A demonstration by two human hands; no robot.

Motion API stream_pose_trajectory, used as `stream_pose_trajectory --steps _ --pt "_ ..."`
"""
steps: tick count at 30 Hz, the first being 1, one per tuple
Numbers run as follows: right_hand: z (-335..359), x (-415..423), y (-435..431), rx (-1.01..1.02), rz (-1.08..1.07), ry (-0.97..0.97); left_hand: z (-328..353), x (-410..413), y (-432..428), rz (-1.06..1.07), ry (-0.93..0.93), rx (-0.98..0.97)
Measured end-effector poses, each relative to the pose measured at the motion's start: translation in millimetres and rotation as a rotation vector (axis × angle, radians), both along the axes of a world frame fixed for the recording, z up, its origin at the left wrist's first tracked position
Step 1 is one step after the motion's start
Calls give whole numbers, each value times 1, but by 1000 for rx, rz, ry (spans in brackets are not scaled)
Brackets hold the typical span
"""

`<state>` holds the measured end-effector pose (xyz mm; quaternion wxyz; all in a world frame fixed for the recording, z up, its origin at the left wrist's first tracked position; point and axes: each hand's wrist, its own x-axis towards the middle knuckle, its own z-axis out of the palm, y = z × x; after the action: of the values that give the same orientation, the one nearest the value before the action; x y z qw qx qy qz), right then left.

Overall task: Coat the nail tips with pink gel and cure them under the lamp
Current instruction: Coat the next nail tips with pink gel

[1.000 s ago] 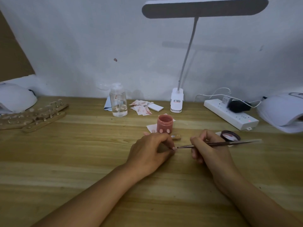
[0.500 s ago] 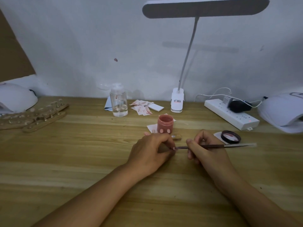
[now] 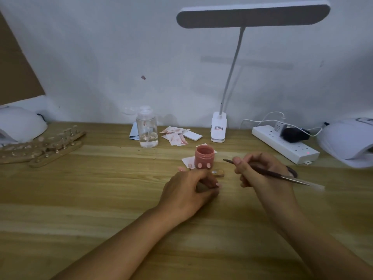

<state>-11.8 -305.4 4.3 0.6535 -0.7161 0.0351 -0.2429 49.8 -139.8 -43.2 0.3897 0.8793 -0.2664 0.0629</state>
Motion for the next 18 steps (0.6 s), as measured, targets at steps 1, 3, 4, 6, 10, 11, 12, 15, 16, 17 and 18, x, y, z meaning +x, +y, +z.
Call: stream_pose_trajectory --steps 1,3,4,6,10,11,12,15,16,17,18 --pt "3 3 1 -3 21 27 0 0 0 5 4 1" --pt "10 15 3 -38 53 87 0 1 -1 11 10 5" --pt "14 23 4 -45 58 117 0 2 -1 10 12 7" --pt "22 42 4 -31 47 175 -1 2 0 2 16 -4" --pt "29 74 4 -191 23 289 -3 2 1 -6 5 -7" --pt "29 80 5 -260 18 306 -3 1 1 2 -5 5" --pt "28 84 7 -324 10 322 -3 2 1 9 -15 19" --pt "24 94 11 -493 -29 374 -3 1 0 12 -31 42" --pt "23 96 12 -539 -39 384 -2 1 0 8 -31 44" --pt "22 97 13 -564 -46 384 -2 1 0 5 -32 46" --pt "21 96 13 -578 -56 376 -2 0 0 0 -32 46"
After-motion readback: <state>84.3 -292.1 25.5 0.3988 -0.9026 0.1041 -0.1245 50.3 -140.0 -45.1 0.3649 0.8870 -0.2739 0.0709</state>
